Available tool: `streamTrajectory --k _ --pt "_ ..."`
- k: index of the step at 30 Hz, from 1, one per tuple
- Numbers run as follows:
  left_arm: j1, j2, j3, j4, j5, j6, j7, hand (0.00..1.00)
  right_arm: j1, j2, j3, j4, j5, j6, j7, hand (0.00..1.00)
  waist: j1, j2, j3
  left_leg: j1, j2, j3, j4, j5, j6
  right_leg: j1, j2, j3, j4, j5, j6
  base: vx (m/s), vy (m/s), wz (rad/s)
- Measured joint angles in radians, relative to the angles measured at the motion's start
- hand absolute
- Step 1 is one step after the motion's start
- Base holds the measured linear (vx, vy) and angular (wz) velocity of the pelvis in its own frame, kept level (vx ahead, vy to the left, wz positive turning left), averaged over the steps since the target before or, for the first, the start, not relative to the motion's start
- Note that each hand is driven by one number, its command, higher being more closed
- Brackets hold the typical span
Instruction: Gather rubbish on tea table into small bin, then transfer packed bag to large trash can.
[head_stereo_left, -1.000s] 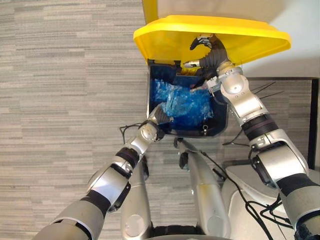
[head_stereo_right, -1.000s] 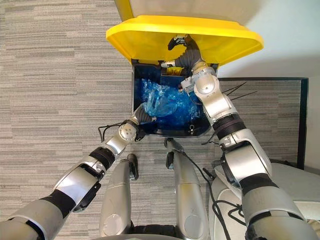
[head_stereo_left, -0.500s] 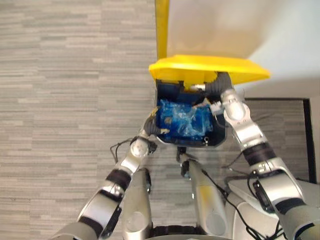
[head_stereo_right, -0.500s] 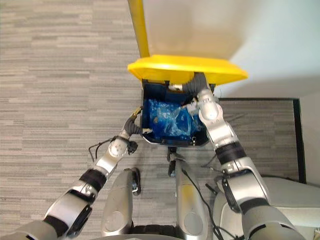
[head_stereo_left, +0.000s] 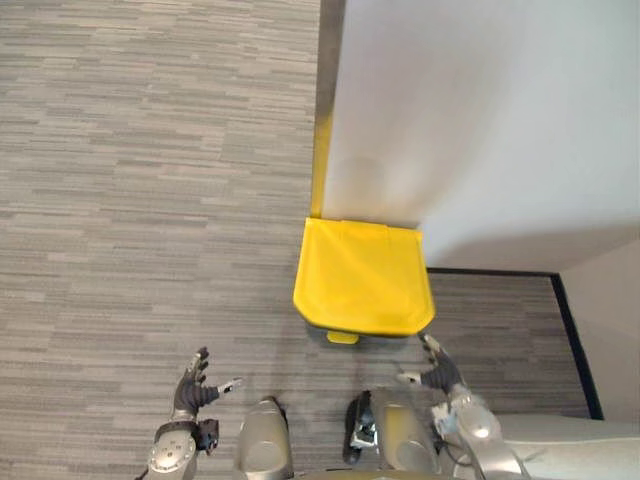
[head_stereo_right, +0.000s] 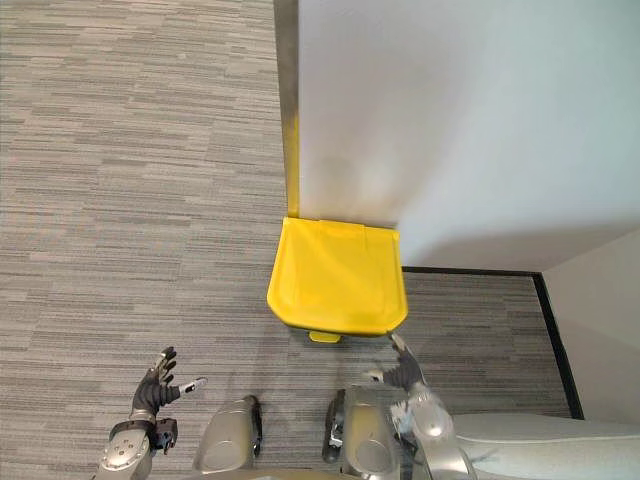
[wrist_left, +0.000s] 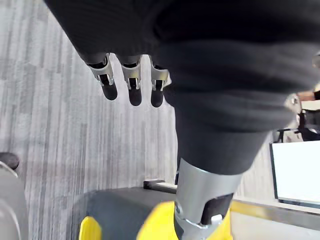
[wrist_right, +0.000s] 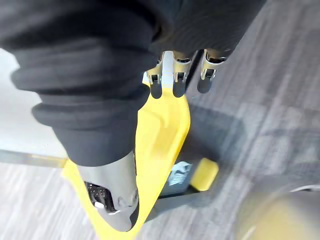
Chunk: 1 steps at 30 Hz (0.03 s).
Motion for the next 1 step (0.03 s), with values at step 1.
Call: streamTrajectory --k 1 --pt "-0.012 -0.007 0.0 0.035 0.0 0.002 -0.003 0.0 -0.01 -0.005 -0.019 0.029 0.0 0.0 0.0 0.0 -0.007 0.021 -0.009 0.008 0.008 0.005 -0.035 0.026 -0.002 0.015 0.018 -0.001 -0.056 0.033 -0.018 -0.03 -0.046 -0.17"
